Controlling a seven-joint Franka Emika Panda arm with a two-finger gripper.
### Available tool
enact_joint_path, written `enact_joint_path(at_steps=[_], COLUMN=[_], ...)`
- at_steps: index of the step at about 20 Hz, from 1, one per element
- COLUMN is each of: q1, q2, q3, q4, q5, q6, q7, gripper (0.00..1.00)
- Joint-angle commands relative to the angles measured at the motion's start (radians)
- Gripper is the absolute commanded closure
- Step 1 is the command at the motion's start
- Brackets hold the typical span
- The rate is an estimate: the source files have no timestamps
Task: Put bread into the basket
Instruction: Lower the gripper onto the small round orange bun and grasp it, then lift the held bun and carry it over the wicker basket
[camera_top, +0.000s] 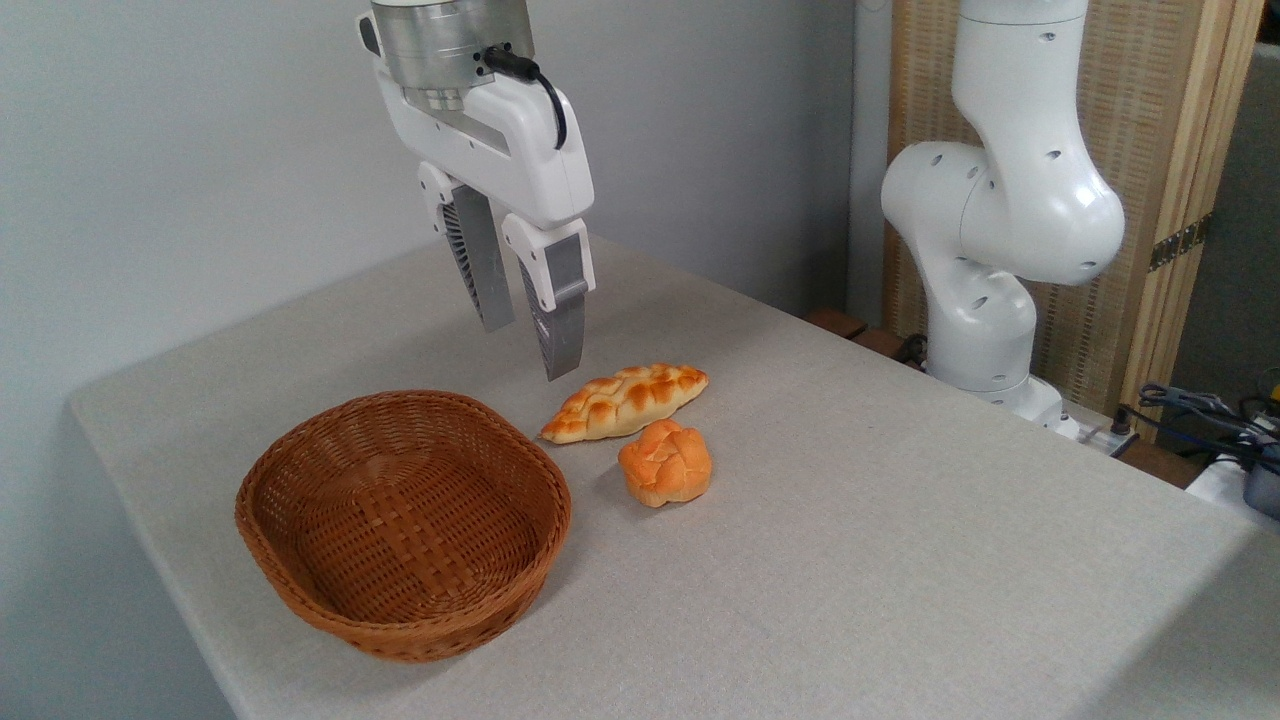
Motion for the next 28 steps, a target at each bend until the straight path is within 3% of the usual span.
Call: enact_joint_path(at_steps=[1,9,11,16,26,27,28], q1=[-0.004,-0.010,-0.010,-0.009,-0.016,-0.016,-0.016], q2=[-0.012,-0.015,-0.061,-0.221,-0.224,-0.216,-0.215], q3=[0.011,0.011,0.008,0.008,-0.047,-0.047,-0.047], q4=[-0.013,-0.032,-0.108,-0.395,-0.724,-0.737,-0.737], q5=[-0.007,-0.007,-0.007,-0.007,-0.004,0.005,0.005], q6=[0.018,0.018,0.030,0.181,0.423,0.425,0.423], q7=[0.008,0.008,0.006,0.009,0.012,0.012,0.015], gripper=[0.00,0.00,0.00,0.00,0.00,0.04,0.19])
